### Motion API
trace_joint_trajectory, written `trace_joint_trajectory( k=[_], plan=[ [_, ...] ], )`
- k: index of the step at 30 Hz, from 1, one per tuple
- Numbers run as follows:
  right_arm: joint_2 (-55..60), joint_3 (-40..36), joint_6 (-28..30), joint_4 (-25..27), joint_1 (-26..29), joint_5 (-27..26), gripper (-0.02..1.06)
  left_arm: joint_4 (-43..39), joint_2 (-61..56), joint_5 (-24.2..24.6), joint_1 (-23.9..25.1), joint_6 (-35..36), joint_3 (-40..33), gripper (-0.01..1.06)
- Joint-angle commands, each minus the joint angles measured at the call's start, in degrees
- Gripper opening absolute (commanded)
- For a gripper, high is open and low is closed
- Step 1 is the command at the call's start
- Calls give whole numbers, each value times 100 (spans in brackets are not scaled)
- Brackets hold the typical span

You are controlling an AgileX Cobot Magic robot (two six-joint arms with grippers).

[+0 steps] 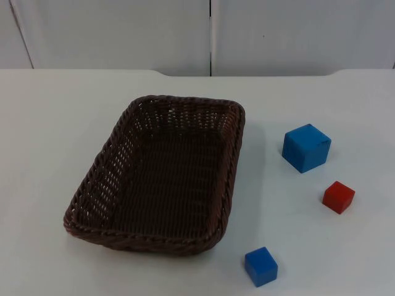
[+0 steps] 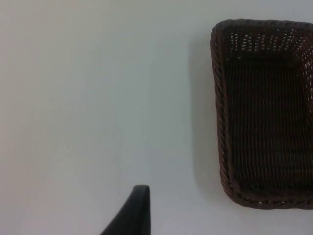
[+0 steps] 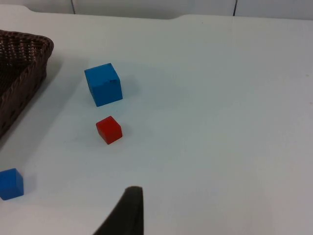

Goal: Pick up the basket with the left hand and place the largest block into the basket with the right hand.

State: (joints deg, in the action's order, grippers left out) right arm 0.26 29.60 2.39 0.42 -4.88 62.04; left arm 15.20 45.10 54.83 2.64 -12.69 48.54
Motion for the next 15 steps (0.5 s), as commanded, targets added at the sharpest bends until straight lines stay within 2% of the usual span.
trace_joint_trajectory(
  k=[1, 12, 15],
  plan=[
    [-26, -7, -22, -9, 32, -21, 105, 70, 206, -45, 15, -50, 148, 105],
    [-26, -7, -22, -9, 32, -21, 105, 184, 1116, -68, 15, -266, 786, 105],
    [-26, -7, -22, -9, 32, -21, 105, 450, 1411, -68, 15, -586, 1009, 105]
  ],
)
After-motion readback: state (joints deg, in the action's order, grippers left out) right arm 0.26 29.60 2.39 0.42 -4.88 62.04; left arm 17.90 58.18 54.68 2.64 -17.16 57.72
